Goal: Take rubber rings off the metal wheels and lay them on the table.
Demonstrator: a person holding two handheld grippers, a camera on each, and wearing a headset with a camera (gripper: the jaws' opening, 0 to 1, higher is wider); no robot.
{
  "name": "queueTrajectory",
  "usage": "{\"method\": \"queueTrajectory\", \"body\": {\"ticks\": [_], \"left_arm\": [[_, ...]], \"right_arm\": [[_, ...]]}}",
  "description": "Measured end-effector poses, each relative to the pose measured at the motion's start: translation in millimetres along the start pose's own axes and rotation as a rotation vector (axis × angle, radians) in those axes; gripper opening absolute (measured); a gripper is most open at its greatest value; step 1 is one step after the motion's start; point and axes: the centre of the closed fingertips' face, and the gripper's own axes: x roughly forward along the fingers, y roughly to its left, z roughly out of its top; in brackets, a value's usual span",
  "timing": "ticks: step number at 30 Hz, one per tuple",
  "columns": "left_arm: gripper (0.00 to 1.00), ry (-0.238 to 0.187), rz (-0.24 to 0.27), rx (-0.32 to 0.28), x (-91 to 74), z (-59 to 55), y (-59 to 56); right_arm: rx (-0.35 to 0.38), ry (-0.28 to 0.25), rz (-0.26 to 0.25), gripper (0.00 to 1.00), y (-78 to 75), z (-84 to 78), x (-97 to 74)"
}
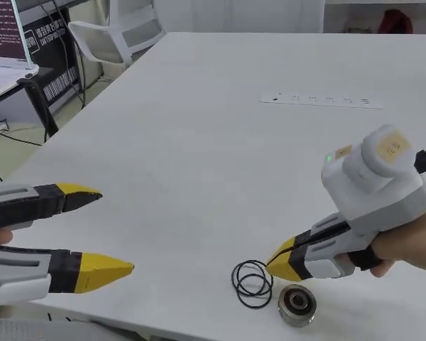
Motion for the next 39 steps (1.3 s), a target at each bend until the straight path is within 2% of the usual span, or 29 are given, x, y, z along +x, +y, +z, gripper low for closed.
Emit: {"method": "queueTrajectory", "body": {"ticks": [13,20,29,39], "left_arm": [[0.69,0.011,0.002,0.001,-0.3,-5.3,1.8],[0.69,0.011,0.007,0.004,-1.7,-2.5,2.5],[0.69,0.016,0.007,0.011,-1.7,0.8,1.6],[0.69,0.02,-0.005,0.019,1.5,3.5,-2.9]], "right_arm": [[-0.037,0.026,-0.028,0.0,-9.8,-3.2,5.7],[-0.07,0.042,-0.044,0.04,-12.5,-4.3,5.6],[-0.074,0.035,-0.056,0.04,-15.6,-3.9,-2.5],[-0.099,0.012,-0.058,0.08,-8.9,3.3,-16.7]]}}
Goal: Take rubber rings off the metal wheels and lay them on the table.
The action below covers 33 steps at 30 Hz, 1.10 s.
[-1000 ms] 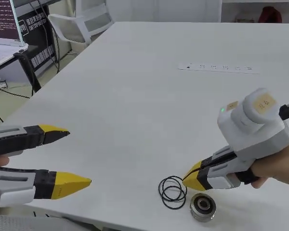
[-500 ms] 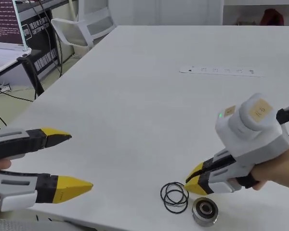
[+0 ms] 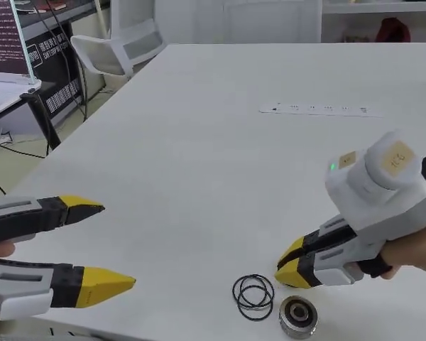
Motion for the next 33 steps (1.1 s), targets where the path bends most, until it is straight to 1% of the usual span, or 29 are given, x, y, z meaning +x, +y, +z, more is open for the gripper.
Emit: {"method": "queueTrajectory", "body": {"ticks": [7,9,12,13,15,19,23,29,33], "left_arm": [[0.69,0.002,-0.001,0.001,-0.3,0.1,-0.6],[0.69,0.001,-0.001,0.001,-0.3,0.4,-0.4],[0.69,0.0,-0.005,0.003,0.5,1.1,-1.4],[0.69,0.001,-0.006,0.003,0.6,1.0,-1.5],[0.69,0.005,-0.008,0.005,1.5,0.7,-1.6],[0.69,0.003,-0.012,0.008,3.1,2.6,-1.9],[0.69,0.006,-0.02,0.014,5.4,4.0,-2.9],[0.69,0.007,-0.03,0.024,8.5,6.6,-3.7],[0.69,0.004,-0.041,0.034,11.1,10.1,-4.9]], "right_arm": [[-0.034,-0.024,-0.007,0.11,6.4,9.6,-14.7],[-0.046,-0.037,-0.01,0.12,7.3,13.2,-19.7],[-0.046,-0.067,-0.013,0.13,9.7,20.8,-27.6],[-0.047,-0.07,-0.014,0.13,10.4,21.6,-28.5],[-0.065,-0.079,-0.027,0.14,9.3,23.7,-33.2],[-0.069,-0.086,-0.039,0.16,9.3,22.9,-39.2],[-0.08,-0.092,-0.065,0.19,6.6,21.0,-46.0],[-0.065,-0.137,-0.106,0.25,-0.7,20.6,-60.3],[-0.028,-0.168,-0.122,0.28,-7.2,16.6,-66.5]]}}
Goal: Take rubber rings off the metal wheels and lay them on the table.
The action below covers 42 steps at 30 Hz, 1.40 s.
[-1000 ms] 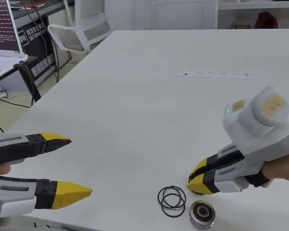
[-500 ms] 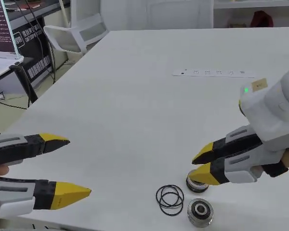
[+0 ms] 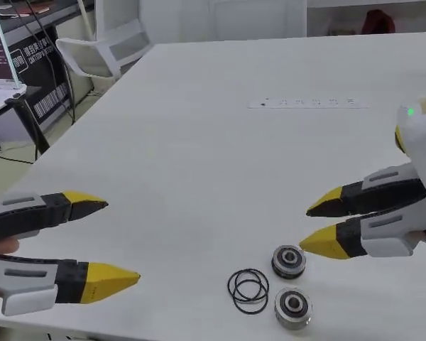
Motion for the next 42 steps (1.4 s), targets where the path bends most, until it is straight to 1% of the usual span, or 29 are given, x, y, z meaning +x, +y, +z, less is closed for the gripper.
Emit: {"method": "queueTrajectory", "body": {"ticks": [2,4,5,7,9,10,11,15,21,24,28,31,36,38,39,42], "left_arm": [[0.69,0.001,-0.004,0.007,1.2,1.9,0.5],[0.69,-0.005,-0.004,0.011,2.1,4.6,1.3],[0.69,-0.013,-0.005,0.013,3.0,7.2,1.9],[0.69,-0.016,-0.011,0.015,5.8,10.7,2.6],[0.69,-0.014,-0.023,0.032,9.3,14.3,1.5],[0.69,-0.014,-0.025,0.035,10.1,15.2,1.2],[0.69,-0.015,-0.029,0.044,12.4,18.4,1.0],[0.69,-0.035,-0.047,0.084,21.0,32.7,-1.4],[0.69,-0.05,-0.086,0.138,38.3,50.5,-7.9],[0.69,-0.059,-0.104,0.167,50.1,60.0,-12.1],[0.68,-0.069,-0.146,0.217,70.6,72.7,-21.9],[0.68,-0.06,-0.183,0.246,83.9,75.9,-29.8],[0.66,-0.059,-0.229,0.276,105.2,79.7,-40.4],[0.65,-0.053,-0.245,0.282,112.3,78.9,-43.9],[0.65,-0.045,-0.26,0.291,117.5,77.3,-47.7],[0.65,-0.045,-0.285,0.302,128.3,75.8,-55.4]], "right_arm": [[0.029,-0.024,-0.016,0.29,-4.5,-2.6,-3.4],[0.057,-0.039,-0.056,0.29,-11.9,-8.0,-5.0],[0.067,-0.044,-0.066,0.29,-14.2,-10.6,-5.5],[0.106,-0.06,-0.079,0.29,-17.6,-16.8,-5.7],[0.138,-0.072,-0.092,0.29,-21.0,-23.2,-5.2],[0.148,-0.075,-0.095,0.29,-21.9,-26.1,-4.8],[0.165,-0.076,-0.097,0.29,-22.6,-30.3,-3.7],[0.191,-0.06,-0.104,0.29,-22.6,-42.8,0.2],[0.216,-0.05,-0.099,0.29,-18.0,-53.4,5.8],[0.222,-0.047,-0.094,0.29,-16.4,-56.3,8.9],[0.22,-0.035,-0.084,0.29,-13.6,-60.2,13.6],[0.22,-0.031,-0.078,0.29,-12.9,-60.8,15.5],[0.216,-0.026,-0.068,0.29,-11.6,-61.3,19.9],[0.212,-0.02,-0.064,0.28,-11.0,-62.7,22.0],[0.21,-0.014,-0.061,0.28,-10.5,-63.7,23.7],[0.203,-0.006,-0.054,0.28,-9.6,-65.3,26.2]]}}
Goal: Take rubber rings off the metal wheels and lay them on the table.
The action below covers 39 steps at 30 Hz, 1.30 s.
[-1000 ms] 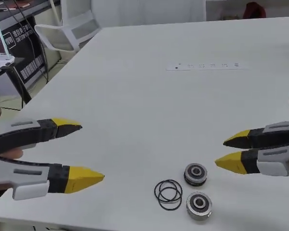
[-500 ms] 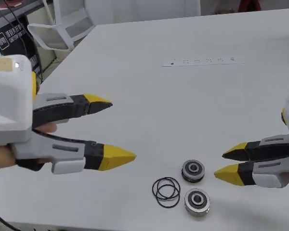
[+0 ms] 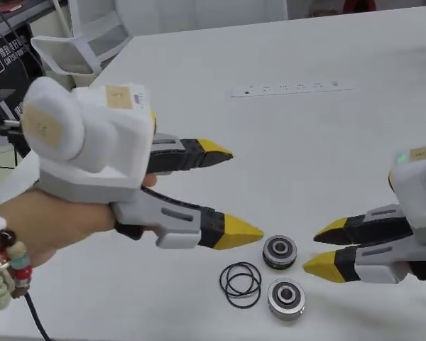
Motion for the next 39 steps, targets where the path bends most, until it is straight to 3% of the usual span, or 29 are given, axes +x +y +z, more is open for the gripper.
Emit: {"method": "queueTrajectory", "body": {"ticks": [8,14,21,25,28,39], "left_arm": [[0.58,0.04,-0.056,-0.001,32.0,-12.9,-8.5],[0.57,0.06,-0.046,-0.013,47.7,-20.8,-8.3],[0.48,0.089,-0.085,-0.019,62.3,-35.5,-11.6],[0.41,0.118,-0.091,-0.032,69.3,-48.5,-11.0],[0.34,0.167,-0.094,-0.035,73.0,-61.1,-11.4],[0.2,0.173,-0.107,-0.062,74.7,-74.3,-18.7]], "right_arm": [[-0.003,0.004,0.008,0.28,-0.6,0.1,6.4],[-0.016,0.013,0.013,0.27,-0.9,-0.2,11.5],[0.02,0.008,0.018,0.27,-1.7,-3.0,18.0],[0.036,0.005,0.008,0.26,-4.6,-4.2,20.0],[0.038,0.002,0.006,0.26,-4.9,-4.2,21.5],[0.028,-0.013,0.012,0.22,-3.5,-3.3,26.3]]}}
